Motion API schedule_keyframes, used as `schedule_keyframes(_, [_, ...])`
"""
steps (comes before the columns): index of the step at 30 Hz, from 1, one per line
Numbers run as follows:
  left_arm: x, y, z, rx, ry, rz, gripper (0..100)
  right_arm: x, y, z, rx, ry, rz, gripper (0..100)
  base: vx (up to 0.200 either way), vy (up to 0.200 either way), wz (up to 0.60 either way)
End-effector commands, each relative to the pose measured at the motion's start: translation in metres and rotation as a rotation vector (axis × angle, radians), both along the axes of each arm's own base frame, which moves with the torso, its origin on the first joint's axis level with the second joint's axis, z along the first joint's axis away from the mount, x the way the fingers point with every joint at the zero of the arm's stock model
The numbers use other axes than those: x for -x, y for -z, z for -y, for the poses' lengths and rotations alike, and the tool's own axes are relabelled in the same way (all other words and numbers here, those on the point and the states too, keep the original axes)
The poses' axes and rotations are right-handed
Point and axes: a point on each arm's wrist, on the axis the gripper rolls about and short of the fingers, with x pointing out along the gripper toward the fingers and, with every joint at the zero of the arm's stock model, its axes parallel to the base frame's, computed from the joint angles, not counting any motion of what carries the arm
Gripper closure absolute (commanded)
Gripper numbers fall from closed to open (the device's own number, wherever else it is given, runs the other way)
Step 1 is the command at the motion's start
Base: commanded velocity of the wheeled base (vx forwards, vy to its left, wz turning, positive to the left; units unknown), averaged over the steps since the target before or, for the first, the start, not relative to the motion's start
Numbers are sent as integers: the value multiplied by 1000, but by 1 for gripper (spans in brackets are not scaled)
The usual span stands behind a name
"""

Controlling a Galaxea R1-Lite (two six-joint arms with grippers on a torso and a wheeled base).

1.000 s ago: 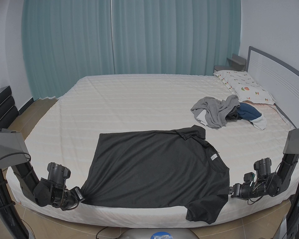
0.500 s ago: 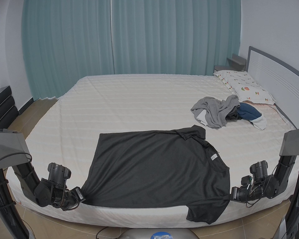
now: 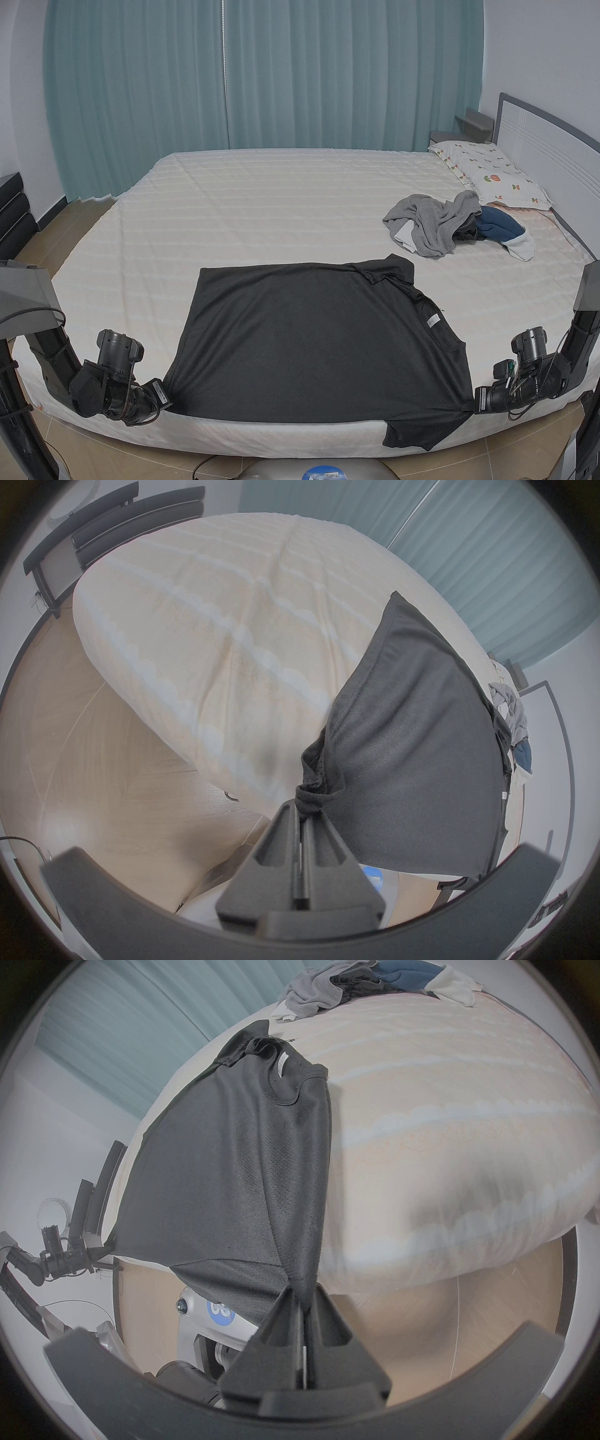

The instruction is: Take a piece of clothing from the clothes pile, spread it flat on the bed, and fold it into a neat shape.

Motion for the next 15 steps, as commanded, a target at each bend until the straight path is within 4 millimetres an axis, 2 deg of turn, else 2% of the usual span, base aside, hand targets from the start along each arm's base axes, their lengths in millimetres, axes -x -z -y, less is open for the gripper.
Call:
schedule_keyframes(1, [-1,1,0,2,-2,-3,100,-2,0,-1,-3,-1,6,0,0,0,0])
schedule_keyframes(3, [-1,1,1,3,1,-3,100,-3,-1,-1,-5,1,12,0,0,0,0])
schedule_keyframes(4, [-1,2,1,4,3,-5,0,-4,-3,0,-9,4,20,0,0,0,0])
schedule_keyframes(8, [-1,1,1,6,5,0,0,-9,-7,2,-24,28,51,0,0,0,0])
schedule_keyframes(11, [-6,-4,1,16,-7,31,0,-17,-14,2,-99,76,72,0,0,0,0])
schedule_keyframes(13, [-10,-9,1,32,-33,58,0,-23,-20,2,-158,115,85,0,0,0,0])
schedule_keyframes(15, [-12,-22,1,55,-59,113,0,-29,-31,2,-210,169,108,0,0,0,0])
